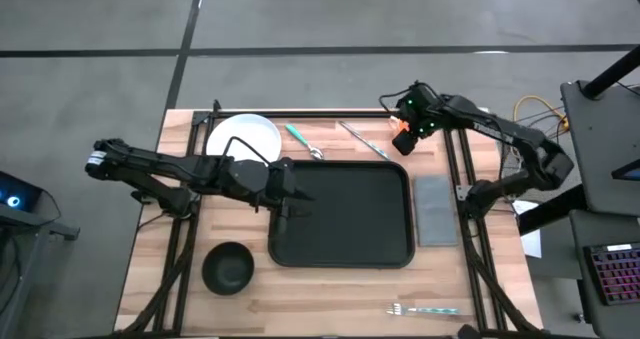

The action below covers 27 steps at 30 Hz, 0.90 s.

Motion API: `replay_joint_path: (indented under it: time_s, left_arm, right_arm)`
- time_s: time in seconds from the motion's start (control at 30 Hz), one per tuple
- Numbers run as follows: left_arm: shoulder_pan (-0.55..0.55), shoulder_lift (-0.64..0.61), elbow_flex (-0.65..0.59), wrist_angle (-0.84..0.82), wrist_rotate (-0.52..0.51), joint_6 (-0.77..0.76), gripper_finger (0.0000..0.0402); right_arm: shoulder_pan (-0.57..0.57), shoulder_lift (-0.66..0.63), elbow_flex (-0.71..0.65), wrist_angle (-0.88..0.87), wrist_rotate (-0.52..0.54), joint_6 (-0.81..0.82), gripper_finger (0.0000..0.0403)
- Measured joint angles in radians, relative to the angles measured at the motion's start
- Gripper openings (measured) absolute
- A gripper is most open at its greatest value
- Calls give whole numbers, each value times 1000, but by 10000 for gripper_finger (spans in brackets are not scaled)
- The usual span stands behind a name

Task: Set up tray
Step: Put the orange mug on the top left of the black serving tray

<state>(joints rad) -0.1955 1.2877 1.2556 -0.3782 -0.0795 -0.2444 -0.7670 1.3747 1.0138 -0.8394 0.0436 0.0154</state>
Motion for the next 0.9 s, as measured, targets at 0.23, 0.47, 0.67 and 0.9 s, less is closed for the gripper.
replay_joint_path:
  time_s: [0.23,0.47,0.67,0.9]
  left_arm:
    - [-1,0,0,0,1,-24,159]
    - [-1,0,0,0,27,-29,159]
    - [-1,0,0,0,28,-28,159]
    - [-2,0,0,0,28,-28,159]
  right_arm:
    - [-33,54,-28,43,36,-45,167]
    - [-100,55,-29,65,15,-53,154]
    - [-111,70,-65,73,-48,-53,144]
    - [-112,81,-102,72,-47,-45,113]
